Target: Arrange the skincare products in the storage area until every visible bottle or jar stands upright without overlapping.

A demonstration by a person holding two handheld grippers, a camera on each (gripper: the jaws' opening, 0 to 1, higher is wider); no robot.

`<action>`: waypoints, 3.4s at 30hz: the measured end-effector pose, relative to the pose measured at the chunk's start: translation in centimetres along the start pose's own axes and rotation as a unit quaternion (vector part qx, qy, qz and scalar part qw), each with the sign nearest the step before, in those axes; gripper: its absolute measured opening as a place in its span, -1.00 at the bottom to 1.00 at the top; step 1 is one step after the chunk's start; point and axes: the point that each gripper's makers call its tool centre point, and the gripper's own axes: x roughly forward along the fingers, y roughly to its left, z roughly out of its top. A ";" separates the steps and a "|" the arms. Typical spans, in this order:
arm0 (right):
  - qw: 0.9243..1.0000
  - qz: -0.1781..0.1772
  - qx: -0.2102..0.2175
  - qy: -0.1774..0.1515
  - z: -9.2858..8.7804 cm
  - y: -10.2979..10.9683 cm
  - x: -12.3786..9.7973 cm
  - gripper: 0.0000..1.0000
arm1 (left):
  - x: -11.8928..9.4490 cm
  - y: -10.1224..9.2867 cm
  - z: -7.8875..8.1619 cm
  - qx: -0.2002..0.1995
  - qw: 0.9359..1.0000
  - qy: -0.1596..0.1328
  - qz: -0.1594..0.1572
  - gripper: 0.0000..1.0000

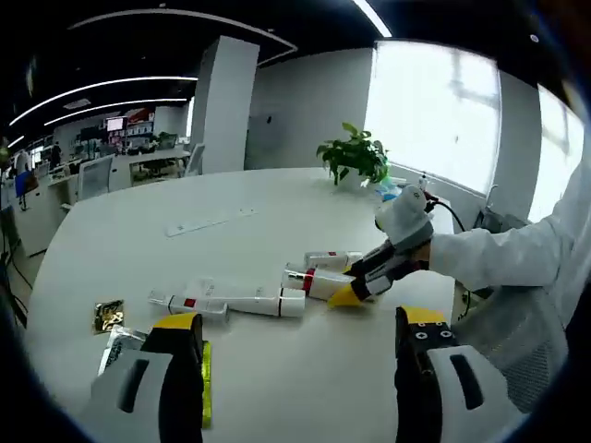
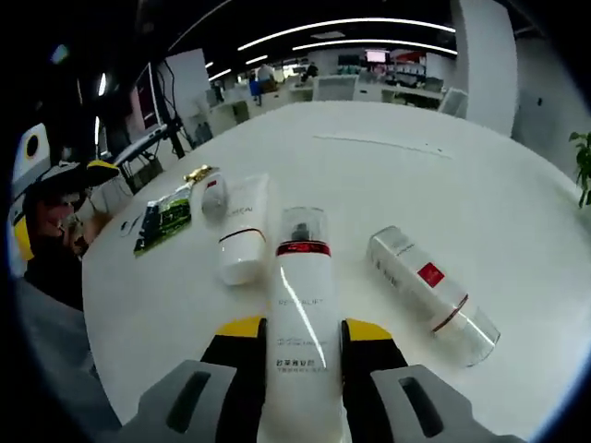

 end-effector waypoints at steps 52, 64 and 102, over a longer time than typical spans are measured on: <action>0.885 0.158 0.427 -0.095 -0.3 0.6 -2.4 -0.54 | 17.5 -4.4 -2.8 -0.385 0.913 0.115 -0.073 -0.48; 0.950 0.120 0.277 -0.078 0.2 1.1 -1.9 -0.54 | 17.6 -5.6 -3.6 -0.388 0.910 0.127 -0.076 -0.34; 0.983 0.095 -0.014 -0.159 4.1 2.4 -3.4 -0.54 | 13.8 -5.8 3.6 -0.021 0.979 -0.020 -0.200 -0.57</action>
